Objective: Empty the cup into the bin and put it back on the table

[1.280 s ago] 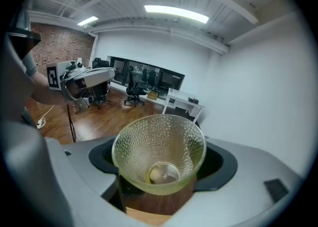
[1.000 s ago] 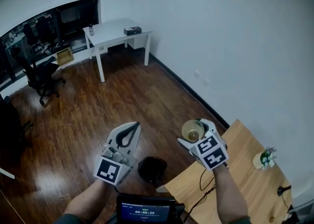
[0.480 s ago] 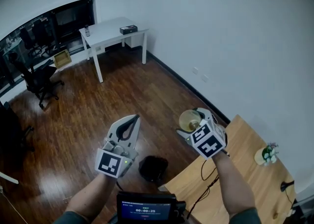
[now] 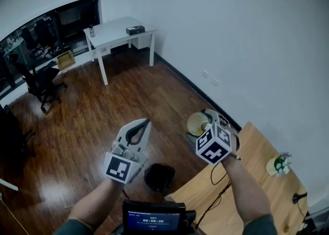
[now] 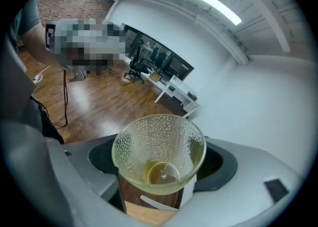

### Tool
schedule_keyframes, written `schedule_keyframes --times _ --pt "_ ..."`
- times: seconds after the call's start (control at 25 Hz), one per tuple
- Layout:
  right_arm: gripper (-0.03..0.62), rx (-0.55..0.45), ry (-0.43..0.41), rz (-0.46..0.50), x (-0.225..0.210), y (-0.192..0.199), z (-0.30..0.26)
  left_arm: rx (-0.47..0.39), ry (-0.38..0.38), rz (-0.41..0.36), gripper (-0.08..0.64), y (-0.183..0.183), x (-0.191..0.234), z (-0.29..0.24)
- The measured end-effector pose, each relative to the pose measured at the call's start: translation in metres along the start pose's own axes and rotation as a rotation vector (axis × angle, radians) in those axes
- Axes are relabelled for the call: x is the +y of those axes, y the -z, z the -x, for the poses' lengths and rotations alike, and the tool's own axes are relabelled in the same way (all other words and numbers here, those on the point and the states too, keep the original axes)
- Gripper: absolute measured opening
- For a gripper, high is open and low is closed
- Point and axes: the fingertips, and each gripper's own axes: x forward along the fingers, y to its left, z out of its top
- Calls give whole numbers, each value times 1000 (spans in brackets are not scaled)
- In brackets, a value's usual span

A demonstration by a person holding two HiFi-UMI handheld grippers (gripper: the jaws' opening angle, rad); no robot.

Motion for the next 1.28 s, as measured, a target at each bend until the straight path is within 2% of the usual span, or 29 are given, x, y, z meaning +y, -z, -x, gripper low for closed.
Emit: schedule_keyframes --times 0.24,0.72,1.28 --pt "410 25 20 44 -3 3 -7 10 6 9 -9 3 0 -5" --pt "410 62 116 191 -12 -7 -7 1 -9 13 -9 -1 10 3" --pt "410 93 145 289 -13 -18 -9 -2 -49 7 -8 -5 22 15"
